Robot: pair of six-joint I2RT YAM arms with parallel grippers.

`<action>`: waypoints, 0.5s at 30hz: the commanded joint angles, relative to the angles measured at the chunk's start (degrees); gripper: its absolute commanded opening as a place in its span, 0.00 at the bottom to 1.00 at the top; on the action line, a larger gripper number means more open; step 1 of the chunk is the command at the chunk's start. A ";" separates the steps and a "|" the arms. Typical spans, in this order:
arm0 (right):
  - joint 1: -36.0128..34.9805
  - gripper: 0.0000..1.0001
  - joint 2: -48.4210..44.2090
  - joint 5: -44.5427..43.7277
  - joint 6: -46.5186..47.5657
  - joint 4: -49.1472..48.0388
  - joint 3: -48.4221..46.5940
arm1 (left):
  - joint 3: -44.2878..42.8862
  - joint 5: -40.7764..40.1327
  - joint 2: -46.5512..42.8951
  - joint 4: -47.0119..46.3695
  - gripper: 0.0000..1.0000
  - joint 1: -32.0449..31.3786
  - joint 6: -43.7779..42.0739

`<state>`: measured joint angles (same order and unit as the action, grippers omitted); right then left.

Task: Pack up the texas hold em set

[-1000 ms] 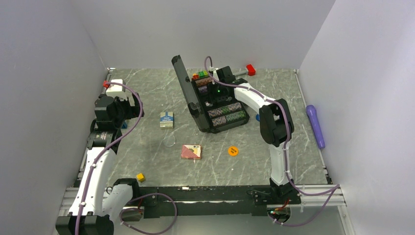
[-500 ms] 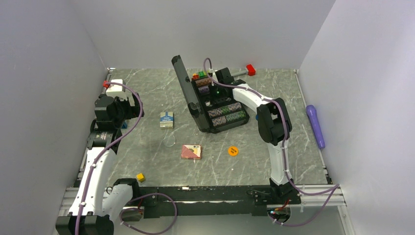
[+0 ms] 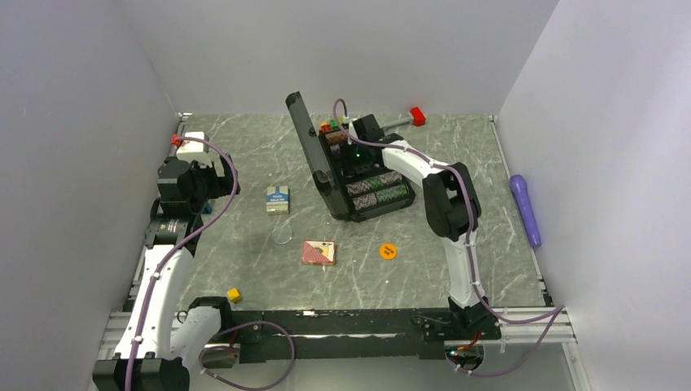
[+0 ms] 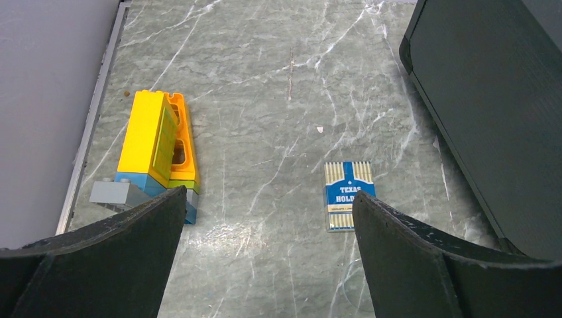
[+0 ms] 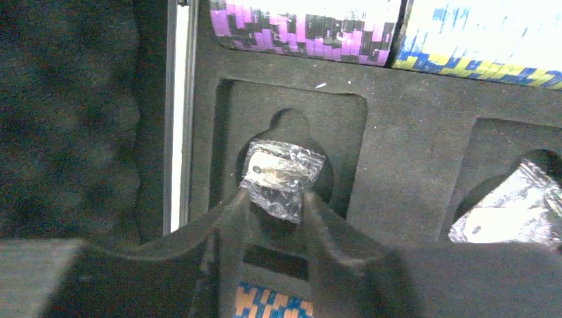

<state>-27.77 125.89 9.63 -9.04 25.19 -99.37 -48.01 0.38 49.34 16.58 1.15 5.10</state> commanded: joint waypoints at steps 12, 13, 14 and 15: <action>4.76 0.76 -24.34 -6.13 0.65 3.23 6.96 | -0.70 0.12 -1.78 -2.17 0.99 0.13 -0.63; 5.44 0.77 -25.83 -7.37 0.64 3.40 8.51 | -0.77 0.14 -1.86 -2.15 0.99 0.10 -0.62; 6.36 0.79 -27.41 -8.96 0.54 3.62 10.29 | -0.77 0.21 -1.88 -2.11 0.99 0.09 -0.62; 7.31 0.80 -28.84 -10.64 0.47 3.79 12.10 | -0.77 0.23 -1.96 -2.16 0.99 0.08 -0.58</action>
<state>-23.24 101.80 5.50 -8.21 26.87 -92.68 -48.01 0.36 48.45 16.58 1.15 5.10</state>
